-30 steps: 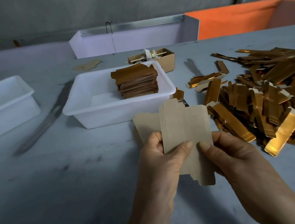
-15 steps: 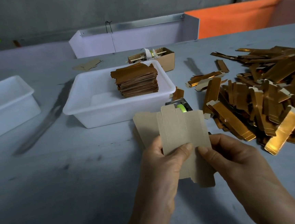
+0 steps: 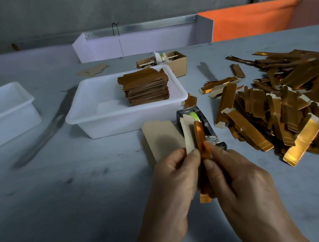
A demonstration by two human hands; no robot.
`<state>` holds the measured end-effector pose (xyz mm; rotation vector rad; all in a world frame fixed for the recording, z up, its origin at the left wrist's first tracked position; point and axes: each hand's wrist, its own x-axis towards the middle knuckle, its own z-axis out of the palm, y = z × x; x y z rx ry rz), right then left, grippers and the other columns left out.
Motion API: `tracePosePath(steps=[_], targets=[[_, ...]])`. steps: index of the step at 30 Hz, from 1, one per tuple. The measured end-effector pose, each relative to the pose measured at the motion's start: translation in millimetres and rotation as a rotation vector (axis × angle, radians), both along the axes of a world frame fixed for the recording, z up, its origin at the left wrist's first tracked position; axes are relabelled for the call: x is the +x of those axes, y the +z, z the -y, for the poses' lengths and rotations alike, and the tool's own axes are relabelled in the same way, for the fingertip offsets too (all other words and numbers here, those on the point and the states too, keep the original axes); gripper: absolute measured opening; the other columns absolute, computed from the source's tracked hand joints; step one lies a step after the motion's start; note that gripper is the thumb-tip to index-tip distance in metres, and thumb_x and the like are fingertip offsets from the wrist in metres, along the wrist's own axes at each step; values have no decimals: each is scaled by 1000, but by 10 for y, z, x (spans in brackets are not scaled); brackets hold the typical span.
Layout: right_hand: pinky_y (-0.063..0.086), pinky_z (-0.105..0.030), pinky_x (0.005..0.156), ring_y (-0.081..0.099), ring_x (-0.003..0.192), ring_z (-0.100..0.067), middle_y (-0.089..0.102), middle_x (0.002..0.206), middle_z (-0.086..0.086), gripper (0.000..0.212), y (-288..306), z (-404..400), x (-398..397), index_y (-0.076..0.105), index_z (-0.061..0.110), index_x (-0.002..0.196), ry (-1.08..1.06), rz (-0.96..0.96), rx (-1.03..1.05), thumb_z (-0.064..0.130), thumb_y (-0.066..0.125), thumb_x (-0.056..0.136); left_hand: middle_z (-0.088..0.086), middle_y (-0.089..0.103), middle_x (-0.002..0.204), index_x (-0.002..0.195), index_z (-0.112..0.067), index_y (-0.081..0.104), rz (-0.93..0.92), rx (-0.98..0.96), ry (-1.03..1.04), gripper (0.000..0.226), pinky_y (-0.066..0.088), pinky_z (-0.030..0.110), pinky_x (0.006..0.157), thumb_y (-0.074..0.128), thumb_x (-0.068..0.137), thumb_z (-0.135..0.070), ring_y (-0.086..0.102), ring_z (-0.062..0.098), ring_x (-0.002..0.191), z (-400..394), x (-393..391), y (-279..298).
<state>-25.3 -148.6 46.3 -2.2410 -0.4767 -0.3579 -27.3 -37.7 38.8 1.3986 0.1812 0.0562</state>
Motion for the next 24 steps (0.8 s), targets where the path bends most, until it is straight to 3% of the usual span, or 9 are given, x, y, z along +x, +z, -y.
tracePosePath(steps=[3,5,7,10,12,14,18,22,24], targets=[[50,-9,66,64,73,2,64,83,17,44,21,7,6,50,46,119,55,-167,95,50,34,78,4,71,73,84,-14,73,41,74,9,17,52,21,55,62,91,-23,68,13,65,-30,-20,-2],[47,-5,62,62,76,8,64,75,19,37,20,23,14,46,54,109,58,-245,144,53,39,73,11,72,80,86,-14,73,51,161,39,16,58,33,63,60,92,-21,69,25,75,-51,-29,-27],[47,-8,55,61,73,8,64,73,20,41,14,69,53,48,53,106,5,-349,216,56,45,66,14,72,85,87,-16,73,24,190,29,18,56,42,75,58,93,-22,67,31,84,-76,-40,-34],[45,-16,61,62,76,-3,63,81,20,47,28,162,154,52,44,101,-44,-471,368,60,54,57,1,74,88,91,-28,75,-35,196,-86,19,56,25,74,56,93,-27,70,13,84,-83,-80,0],[48,-23,71,67,82,-10,70,85,10,43,43,175,211,65,31,96,42,-654,588,50,63,57,-7,75,89,92,-31,75,-57,157,-177,18,54,15,70,56,92,-29,69,4,84,-54,-109,36],[51,-32,77,69,85,-17,73,88,-1,31,52,167,240,72,21,90,94,-745,717,33,67,63,-9,74,85,87,-33,75,-76,138,-172,18,53,13,67,58,91,-29,69,1,81,-37,-113,57],[50,-29,71,69,80,-16,73,86,-2,27,6,144,271,74,21,87,93,-743,754,28,67,63,-1,72,79,83,-24,69,-79,218,-13,2,57,27,70,69,84,-27,69,9,75,-36,-92,19],[52,-39,80,69,86,-22,73,87,-3,32,-21,121,286,72,20,93,78,-748,767,28,66,63,-11,71,76,82,-26,66,-43,280,96,5,53,16,62,70,82,-29,68,4,71,-21,-73,-22],[54,-30,71,69,84,-18,73,86,-1,30,-27,105,285,71,21,91,82,-735,763,28,65,63,-10,71,75,81,-26,68,-11,319,156,3,54,18,63,71,82,-27,67,5,72,2,-78,-44]])
